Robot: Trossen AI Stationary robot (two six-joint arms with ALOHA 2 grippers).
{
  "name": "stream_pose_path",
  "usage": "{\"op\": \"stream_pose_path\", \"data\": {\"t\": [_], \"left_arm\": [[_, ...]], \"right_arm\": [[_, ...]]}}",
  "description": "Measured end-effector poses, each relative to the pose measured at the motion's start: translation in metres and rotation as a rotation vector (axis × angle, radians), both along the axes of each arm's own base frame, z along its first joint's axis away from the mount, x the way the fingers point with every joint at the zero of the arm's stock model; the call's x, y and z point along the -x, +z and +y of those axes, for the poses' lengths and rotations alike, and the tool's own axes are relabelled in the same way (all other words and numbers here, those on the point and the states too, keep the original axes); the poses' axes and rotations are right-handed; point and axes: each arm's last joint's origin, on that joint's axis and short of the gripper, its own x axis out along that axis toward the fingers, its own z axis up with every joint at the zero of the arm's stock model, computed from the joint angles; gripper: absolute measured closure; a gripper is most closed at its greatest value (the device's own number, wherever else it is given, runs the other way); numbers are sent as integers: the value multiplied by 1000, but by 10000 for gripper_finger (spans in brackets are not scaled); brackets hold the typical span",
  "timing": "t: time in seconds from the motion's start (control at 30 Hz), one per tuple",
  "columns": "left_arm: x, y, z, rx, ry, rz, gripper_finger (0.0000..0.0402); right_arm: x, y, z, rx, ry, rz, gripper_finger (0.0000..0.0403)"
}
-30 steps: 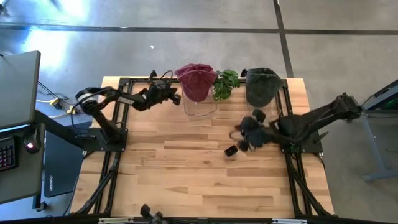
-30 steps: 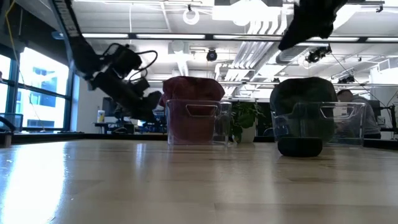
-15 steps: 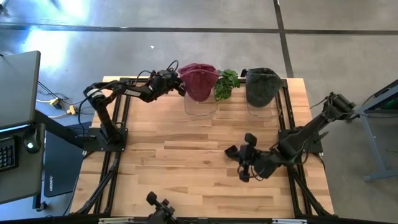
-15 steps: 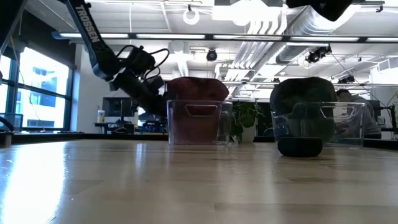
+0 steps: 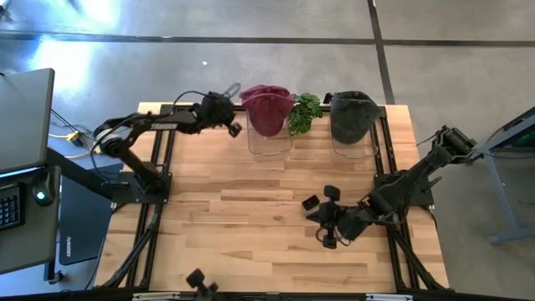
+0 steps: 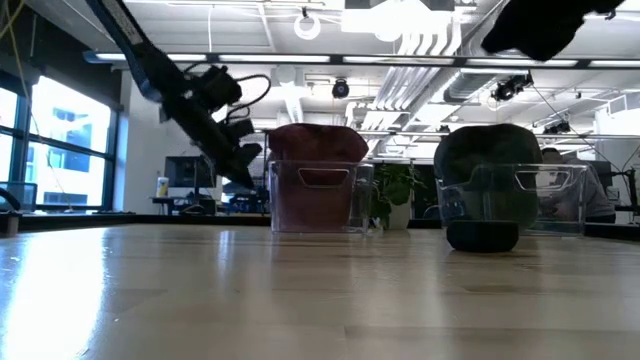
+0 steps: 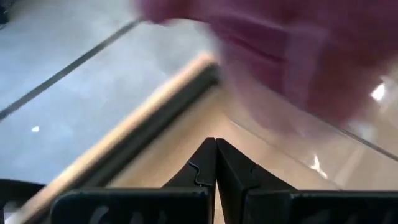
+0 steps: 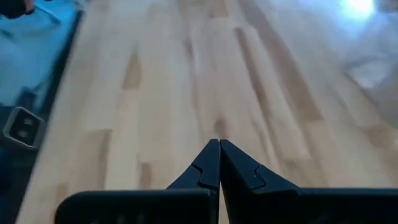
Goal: Pick & Place hat
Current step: Return to Home Position
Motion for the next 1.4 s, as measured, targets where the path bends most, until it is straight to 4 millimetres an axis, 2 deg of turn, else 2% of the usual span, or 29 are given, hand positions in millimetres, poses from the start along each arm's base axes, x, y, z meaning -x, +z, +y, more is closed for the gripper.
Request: {"op": "stream_pose_path", "data": {"t": [0.07, 0.17, 0.3, 0.4, 0.53, 0.67, 0.8, 0.87, 1.1, 1.2, 1.27, 1.4], "left_arm": [[-1, 13, -19, -9, -51, 46, 401], [1, 41, -50, -35, -134, 28, 401], [12, 64, -91, -30, -355, -119, 401], [27, 69, -118, -31, -500, -270, 401], [53, 65, -141, -77, -566, -392, 401], [80, 62, -150, -95, -557, -424, 401], [106, 65, -158, -111, -579, -441, 401], [120, 68, -164, -144, -601, -473, 401], [158, 57, -184, -170, -635, -588, 401], [167, 53, -188, -194, -638, -653, 401], [166, 55, -188, -202, -642, -664, 401], [162, 45, -185, -171, -593, -631, 401]], "right_arm": [[-5, -9, -5, -21, 60, -43, 402], [-12, -21, -15, -63, 176, -172, 402], [-11, -38, -39, -106, 267, -369, 402], [-5, -47, -62, -119, 270, -495, 403], [9, -48, -94, -85, 271, -611, 403], [30, -43, -124, -65, 218, -682, 403], [51, -36, -144, -55, 155, -739, 403], [60, -34, -149, -52, 142, -748, 403], [85, -26, -157, -41, 112, -718, 403], [93, -23, -158, -33, 99, -730, 403], [97, -23, -159, -31, 93, -727, 403], [102, -22, -159, -34, 105, -721, 403]]}}
